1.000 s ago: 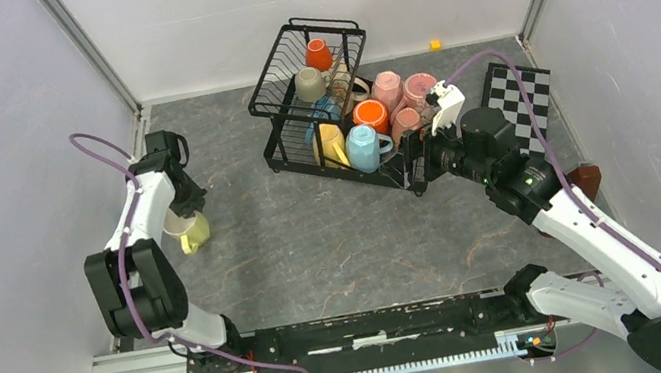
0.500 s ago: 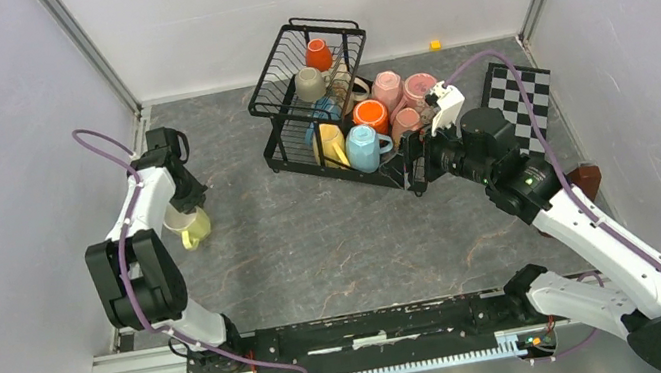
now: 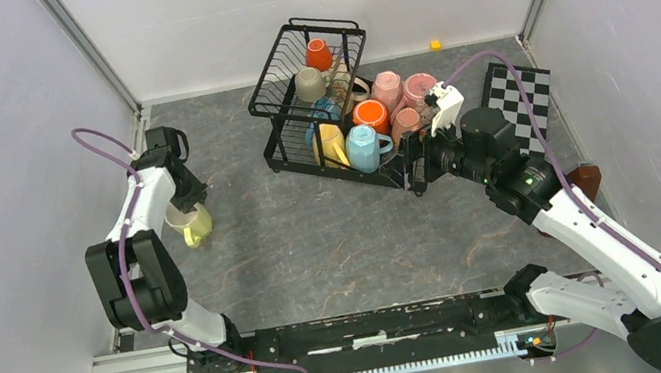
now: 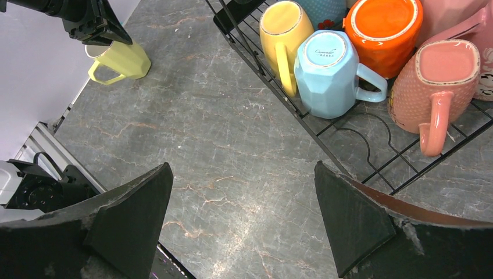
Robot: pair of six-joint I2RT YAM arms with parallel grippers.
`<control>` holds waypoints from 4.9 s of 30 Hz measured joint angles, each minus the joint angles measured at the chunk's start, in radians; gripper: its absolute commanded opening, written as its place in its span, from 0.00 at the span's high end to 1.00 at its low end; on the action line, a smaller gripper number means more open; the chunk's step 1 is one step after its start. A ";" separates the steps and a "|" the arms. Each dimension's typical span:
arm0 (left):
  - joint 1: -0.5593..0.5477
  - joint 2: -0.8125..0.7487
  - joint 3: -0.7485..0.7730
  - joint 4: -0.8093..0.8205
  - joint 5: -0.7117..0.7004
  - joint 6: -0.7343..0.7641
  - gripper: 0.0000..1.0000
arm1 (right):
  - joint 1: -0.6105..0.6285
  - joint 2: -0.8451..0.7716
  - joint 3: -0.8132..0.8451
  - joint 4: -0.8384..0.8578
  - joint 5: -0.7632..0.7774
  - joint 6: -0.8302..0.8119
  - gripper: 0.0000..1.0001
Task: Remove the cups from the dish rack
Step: Place the cup at the center of the board, then unload the cup from the dish rack.
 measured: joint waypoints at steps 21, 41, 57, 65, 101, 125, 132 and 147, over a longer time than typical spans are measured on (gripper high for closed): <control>-0.016 -0.274 0.018 -0.021 0.058 0.035 0.00 | 0.000 0.042 0.006 -0.008 0.010 -0.011 0.02; -0.412 -0.782 -0.175 -0.041 0.251 0.033 0.00 | -0.059 0.169 0.053 -0.051 0.243 -0.131 0.02; -0.792 -0.770 -0.232 0.035 0.309 0.016 0.00 | -0.189 0.434 0.013 0.090 0.227 -0.293 0.03; -0.922 -0.670 -0.235 0.125 0.276 -0.020 0.00 | -0.225 0.579 0.055 0.092 0.194 -0.369 0.15; -0.932 -0.663 -0.264 0.178 0.178 -0.144 0.00 | -0.230 0.678 0.153 0.051 0.213 -0.455 1.00; -0.931 -0.679 -0.309 0.303 0.168 -0.238 0.00 | -0.200 0.254 0.043 -0.136 0.202 -0.233 1.00; -0.910 -0.659 -0.312 0.361 0.209 -0.238 0.00 | -0.066 0.145 0.035 -0.151 0.150 -0.168 1.00; -0.680 -0.610 -0.399 0.663 0.510 -0.394 0.00 | 0.003 0.006 -0.168 0.095 -0.161 0.111 1.00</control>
